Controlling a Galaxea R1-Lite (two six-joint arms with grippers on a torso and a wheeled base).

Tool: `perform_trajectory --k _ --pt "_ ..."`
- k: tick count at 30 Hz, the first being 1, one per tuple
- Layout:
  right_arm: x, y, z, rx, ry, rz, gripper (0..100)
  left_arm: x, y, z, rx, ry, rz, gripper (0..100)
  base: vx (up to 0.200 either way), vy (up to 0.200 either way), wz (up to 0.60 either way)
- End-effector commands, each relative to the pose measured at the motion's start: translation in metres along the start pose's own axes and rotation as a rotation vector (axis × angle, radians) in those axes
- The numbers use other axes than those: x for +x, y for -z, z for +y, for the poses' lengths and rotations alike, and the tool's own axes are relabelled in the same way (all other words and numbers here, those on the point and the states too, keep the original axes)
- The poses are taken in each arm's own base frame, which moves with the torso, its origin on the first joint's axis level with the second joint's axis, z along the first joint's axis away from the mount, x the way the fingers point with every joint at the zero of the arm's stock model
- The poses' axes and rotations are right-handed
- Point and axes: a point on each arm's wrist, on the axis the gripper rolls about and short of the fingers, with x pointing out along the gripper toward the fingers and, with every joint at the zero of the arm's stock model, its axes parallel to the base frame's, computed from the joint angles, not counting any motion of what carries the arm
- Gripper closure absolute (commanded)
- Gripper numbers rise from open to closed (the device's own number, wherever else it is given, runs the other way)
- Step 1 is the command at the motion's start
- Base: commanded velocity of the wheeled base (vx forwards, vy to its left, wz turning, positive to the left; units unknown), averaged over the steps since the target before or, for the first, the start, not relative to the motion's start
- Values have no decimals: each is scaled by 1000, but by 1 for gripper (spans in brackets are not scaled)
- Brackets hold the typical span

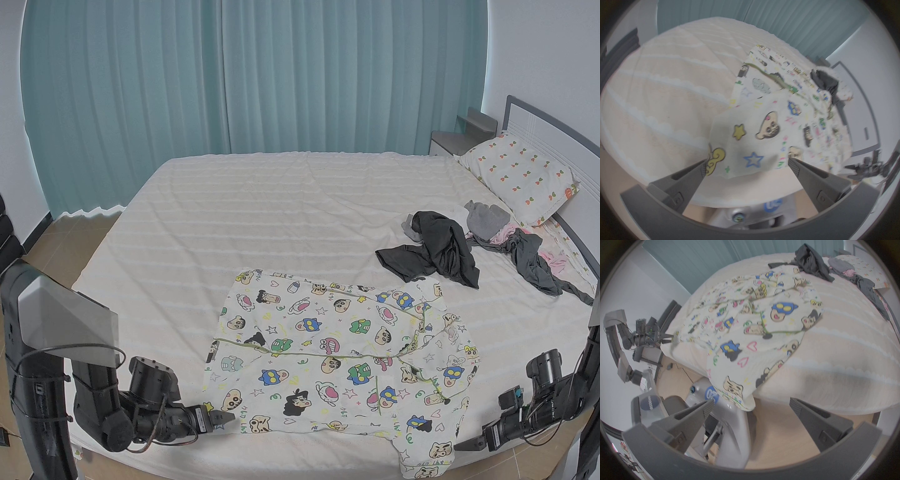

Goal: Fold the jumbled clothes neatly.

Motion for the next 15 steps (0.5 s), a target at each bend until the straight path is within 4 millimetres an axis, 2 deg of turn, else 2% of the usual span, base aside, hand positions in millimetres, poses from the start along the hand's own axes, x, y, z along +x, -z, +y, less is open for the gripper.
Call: perform_trajectory --k 1,2,3,4,5,6,7,8,9,10,11,12,14,15 --pt "-24 -66 5 62 -138 -326 0 -39 -51 -1 -216 260 -133 0 0 0 0" --pt "-23 -80 9 97 -174 -348 0 -44 -56 -1 -248 303 -130 0 0 0 0" --pt "-23 -80 9 97 -174 -348 0 -44 -56 -1 -248 303 -130 0 0 0 0" --pt "-19 -116 16 185 -233 -406 0 -53 -64 -1 -299 375 -122 0 0 0 0" --pt "-15 -134 19 246 -256 -429 0 -55 -65 -2 -314 395 -118 0 0 0 0" --pt "-10 -150 21 311 -275 -450 0 -55 -66 -2 -331 401 -115 0 0 0 0" --pt "-10 -150 21 311 -275 -450 0 -55 -66 -2 -331 401 -115 0 0 0 0" --pt "3 -174 25 411 -291 -481 0 -55 -67 -3 -357 412 -119 0 0 0 0" --pt "16 -185 25 469 -288 -505 0 -55 -68 -3 -382 421 -122 0 0 0 0" --pt "28 -191 24 512 -278 -527 0 -55 -69 -3 -401 428 -125 0 0 0 0" --pt "30 -192 24 518 -277 -529 0 -55 -69 -3 -403 430 -126 0 0 0 0" --pt "55 -195 19 552 -253 -562 0 -56 -70 -2 -416 439 -134 0 0 0 0" --pt "82 -200 11 541 -228 -637 0 -54 -70 -2 -414 445 -134 0 200 0 0" --pt "88 -201 8 536 -220 -660 0 -53 -69 -1 -412 446 -133 0 200 0 0"
